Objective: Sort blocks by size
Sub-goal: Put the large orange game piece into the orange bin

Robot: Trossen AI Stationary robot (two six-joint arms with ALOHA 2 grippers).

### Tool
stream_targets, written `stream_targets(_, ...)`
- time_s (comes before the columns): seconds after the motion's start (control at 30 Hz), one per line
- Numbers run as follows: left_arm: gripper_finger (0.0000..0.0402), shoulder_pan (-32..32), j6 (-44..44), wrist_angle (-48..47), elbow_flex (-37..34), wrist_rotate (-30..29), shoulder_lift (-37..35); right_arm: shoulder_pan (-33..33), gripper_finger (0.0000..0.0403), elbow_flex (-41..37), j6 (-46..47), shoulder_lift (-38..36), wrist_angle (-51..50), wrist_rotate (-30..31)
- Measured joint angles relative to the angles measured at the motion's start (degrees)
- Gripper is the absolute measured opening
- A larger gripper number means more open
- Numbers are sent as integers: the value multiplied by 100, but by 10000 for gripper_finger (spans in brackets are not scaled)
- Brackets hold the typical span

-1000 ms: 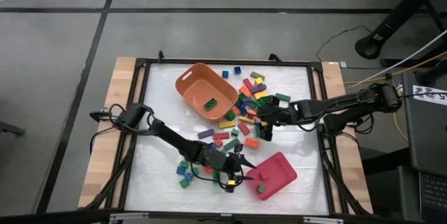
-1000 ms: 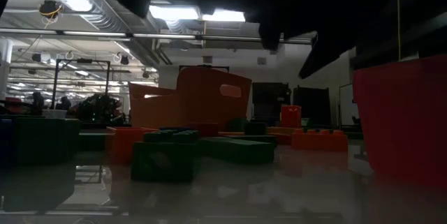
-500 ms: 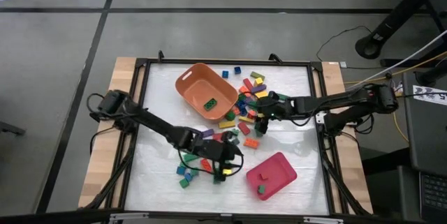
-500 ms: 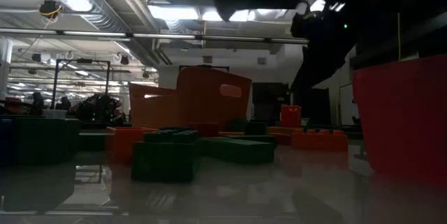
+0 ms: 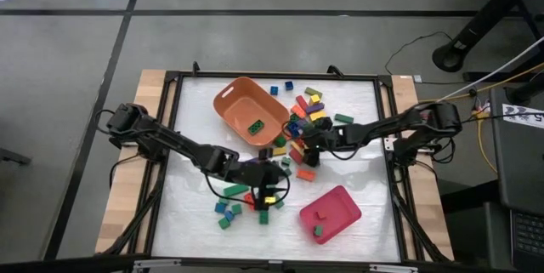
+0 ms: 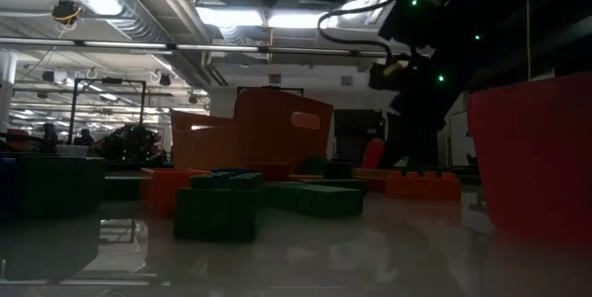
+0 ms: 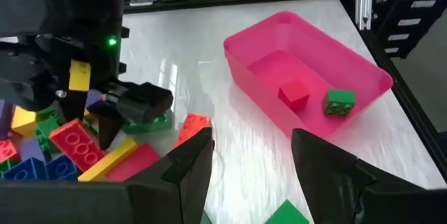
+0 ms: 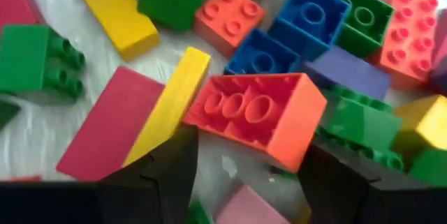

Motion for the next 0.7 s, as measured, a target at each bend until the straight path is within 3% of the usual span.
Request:
stream_targets(0.3, 182, -35, -46, -35, 0, -6, 0, 0, 153, 1, -151, 93, 420, 1)
stream_targets(0.7, 182, -52, -68, -66, 0, -2, 0, 0, 140, 1, -153, 93, 562, -6)
